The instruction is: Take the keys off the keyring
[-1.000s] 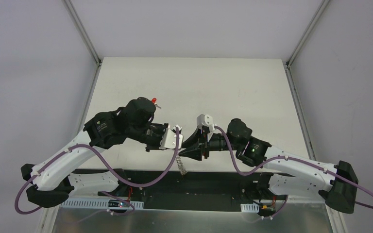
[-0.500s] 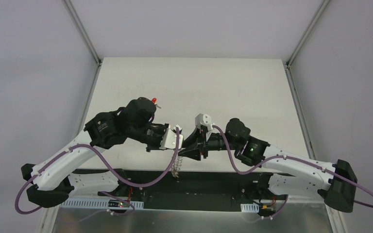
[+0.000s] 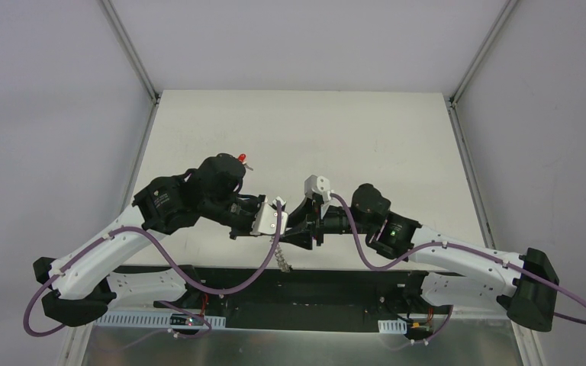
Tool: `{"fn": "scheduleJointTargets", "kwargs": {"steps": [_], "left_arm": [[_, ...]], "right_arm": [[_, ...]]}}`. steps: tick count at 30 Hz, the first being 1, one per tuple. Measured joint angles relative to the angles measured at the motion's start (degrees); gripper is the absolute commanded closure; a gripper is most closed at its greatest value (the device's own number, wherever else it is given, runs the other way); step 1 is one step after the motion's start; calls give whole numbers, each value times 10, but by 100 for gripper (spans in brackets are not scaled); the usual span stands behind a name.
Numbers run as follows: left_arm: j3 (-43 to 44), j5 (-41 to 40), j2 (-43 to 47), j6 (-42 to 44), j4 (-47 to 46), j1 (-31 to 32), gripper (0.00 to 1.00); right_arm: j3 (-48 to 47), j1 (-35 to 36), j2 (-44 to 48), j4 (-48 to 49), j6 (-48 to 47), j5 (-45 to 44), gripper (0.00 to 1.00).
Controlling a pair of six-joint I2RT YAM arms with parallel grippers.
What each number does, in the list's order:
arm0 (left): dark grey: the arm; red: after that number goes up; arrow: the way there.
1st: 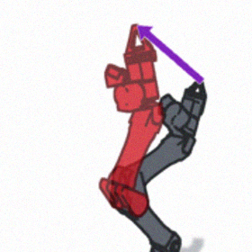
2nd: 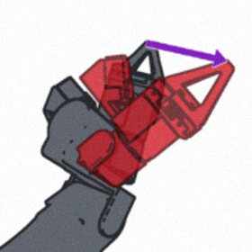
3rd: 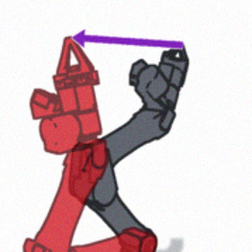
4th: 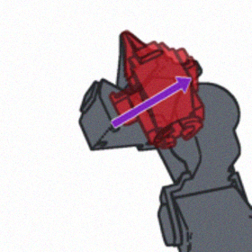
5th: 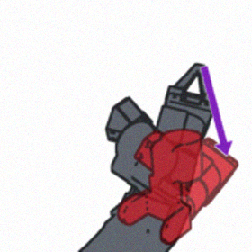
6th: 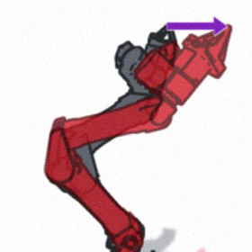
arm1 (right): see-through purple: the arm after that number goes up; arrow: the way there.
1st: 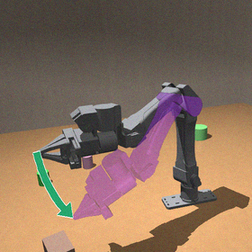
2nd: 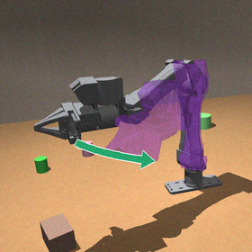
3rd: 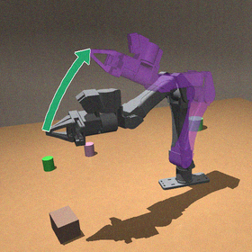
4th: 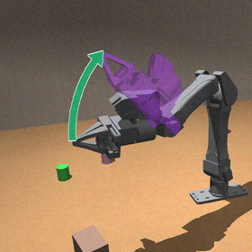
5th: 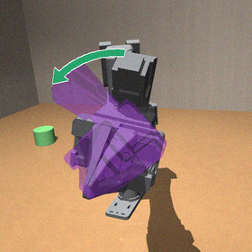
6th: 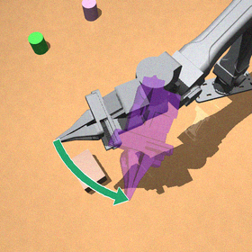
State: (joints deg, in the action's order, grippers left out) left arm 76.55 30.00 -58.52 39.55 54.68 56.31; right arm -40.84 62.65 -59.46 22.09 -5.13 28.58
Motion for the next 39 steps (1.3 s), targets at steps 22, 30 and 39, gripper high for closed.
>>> {"fn": "scheduleJointTargets", "kwargs": {"steps": [22,30,39], "left_arm": [[0,1,2,-8,-4,0,100],[-7,-19,20,-14,-11,0,100],[-51,-19,29,-17,-29,0,100]], "right_arm": [[0,-2,0,16,1,35,100],[10,-2,27,12,2,12,100],[45,-2,99,34,28,-72,100]]}}
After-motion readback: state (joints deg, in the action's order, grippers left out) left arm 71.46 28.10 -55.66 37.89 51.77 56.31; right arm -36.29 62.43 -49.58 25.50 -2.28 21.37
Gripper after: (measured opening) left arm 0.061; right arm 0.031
